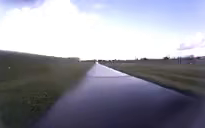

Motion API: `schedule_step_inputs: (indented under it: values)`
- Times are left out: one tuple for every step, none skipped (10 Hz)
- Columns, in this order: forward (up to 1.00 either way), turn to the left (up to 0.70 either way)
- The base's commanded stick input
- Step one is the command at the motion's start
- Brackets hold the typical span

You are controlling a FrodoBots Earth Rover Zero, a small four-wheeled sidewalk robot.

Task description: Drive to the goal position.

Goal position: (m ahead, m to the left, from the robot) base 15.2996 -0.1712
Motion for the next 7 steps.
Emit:
schedule_step_inputs:
  values:
    - [0.45, 0.00]
    - [0.45, 0.00]
    - [0.45, 0.00]
    - [0.45, 0.00]
    - [0.45, 0.00]
    - [0.45, 0.00]
    - [0.45, 0.00]
